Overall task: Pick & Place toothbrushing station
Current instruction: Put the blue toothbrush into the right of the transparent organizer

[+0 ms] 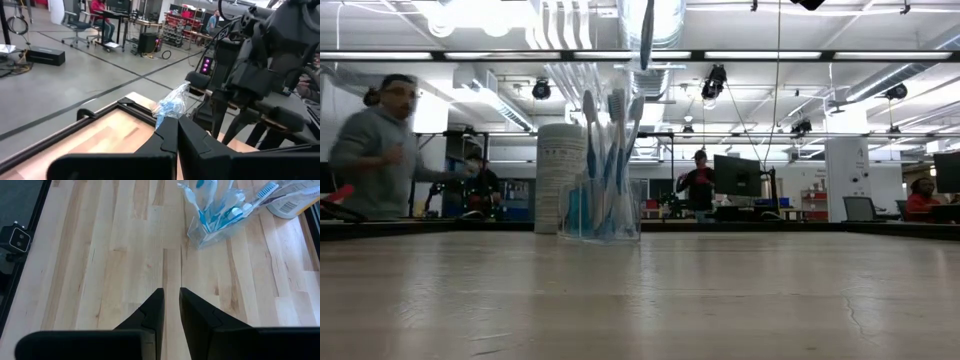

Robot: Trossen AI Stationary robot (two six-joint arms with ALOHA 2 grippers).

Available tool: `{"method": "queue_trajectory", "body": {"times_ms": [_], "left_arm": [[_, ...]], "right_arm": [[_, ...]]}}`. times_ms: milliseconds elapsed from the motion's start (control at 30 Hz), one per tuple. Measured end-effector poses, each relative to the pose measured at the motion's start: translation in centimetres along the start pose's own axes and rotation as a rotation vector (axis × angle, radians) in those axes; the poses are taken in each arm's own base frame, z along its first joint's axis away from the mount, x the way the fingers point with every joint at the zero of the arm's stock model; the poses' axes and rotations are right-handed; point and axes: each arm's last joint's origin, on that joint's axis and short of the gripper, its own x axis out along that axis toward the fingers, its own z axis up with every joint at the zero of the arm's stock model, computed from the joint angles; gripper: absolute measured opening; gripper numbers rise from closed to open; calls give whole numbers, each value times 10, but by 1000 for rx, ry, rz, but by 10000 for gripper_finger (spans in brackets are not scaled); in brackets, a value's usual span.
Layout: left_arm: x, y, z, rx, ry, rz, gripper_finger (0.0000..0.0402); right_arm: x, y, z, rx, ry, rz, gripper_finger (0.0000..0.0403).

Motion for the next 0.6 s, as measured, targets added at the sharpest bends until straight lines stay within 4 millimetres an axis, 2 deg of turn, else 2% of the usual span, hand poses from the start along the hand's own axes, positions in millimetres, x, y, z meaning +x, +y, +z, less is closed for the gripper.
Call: {"method": "queue_trajectory", "body": {"times_ms": [333,600], "left_arm": [[8,13,-56,-16,-29,57,2],[6,24,-77,17,-9,132,2]], "right_arm": [[0,0,0,0,0,0,54],[0,0,0,0,0,0,54]]}}
